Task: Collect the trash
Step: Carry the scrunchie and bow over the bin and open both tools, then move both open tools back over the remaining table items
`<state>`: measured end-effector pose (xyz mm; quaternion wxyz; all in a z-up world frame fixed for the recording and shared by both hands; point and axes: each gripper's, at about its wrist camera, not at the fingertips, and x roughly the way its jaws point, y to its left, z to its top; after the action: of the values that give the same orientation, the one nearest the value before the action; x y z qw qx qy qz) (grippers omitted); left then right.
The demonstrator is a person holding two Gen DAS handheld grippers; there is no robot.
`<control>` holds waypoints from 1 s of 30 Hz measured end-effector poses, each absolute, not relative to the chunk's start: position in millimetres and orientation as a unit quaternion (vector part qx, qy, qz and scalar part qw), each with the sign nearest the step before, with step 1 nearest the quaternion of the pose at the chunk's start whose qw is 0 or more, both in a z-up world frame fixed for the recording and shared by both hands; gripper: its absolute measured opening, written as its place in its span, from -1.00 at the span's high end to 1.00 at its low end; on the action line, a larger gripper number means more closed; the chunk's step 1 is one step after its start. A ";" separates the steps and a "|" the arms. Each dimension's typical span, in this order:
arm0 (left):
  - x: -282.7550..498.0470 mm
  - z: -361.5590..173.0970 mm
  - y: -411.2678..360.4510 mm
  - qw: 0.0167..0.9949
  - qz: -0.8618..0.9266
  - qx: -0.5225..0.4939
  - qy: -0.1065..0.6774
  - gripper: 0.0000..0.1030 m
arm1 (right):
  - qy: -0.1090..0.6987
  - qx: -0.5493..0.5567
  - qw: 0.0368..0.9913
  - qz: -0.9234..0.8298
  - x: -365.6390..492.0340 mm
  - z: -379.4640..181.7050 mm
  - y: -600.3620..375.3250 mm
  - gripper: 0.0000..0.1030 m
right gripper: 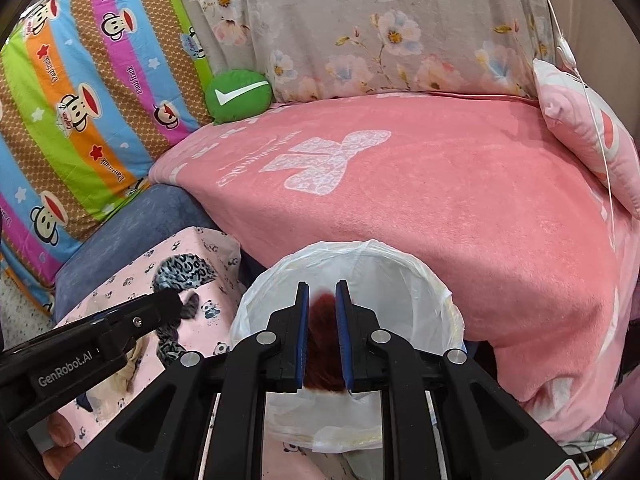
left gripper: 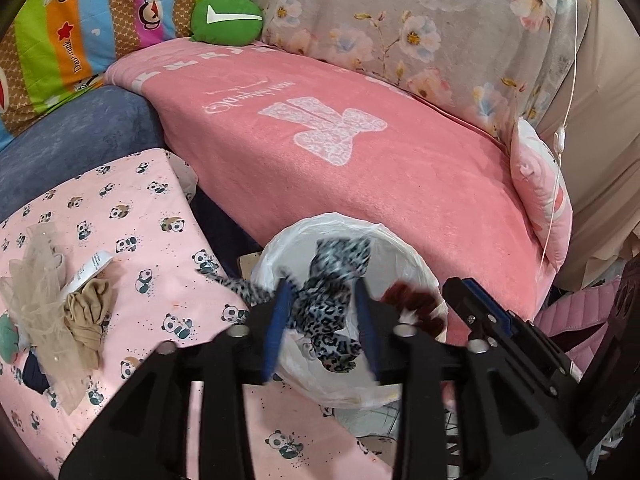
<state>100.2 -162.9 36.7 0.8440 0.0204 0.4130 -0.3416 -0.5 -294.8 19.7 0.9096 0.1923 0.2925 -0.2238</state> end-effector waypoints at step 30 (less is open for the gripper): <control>118.6 20.4 -72.8 0.873 -0.240 -0.013 0.424 -0.10 | 0.313 0.151 0.922 -0.171 21.2 22.9 -226.6 0.24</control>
<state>118.6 -72.8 20.4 0.8734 -0.0130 0.4236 -0.2400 21.2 -226.6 22.9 0.9219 0.1512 0.3128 -0.1714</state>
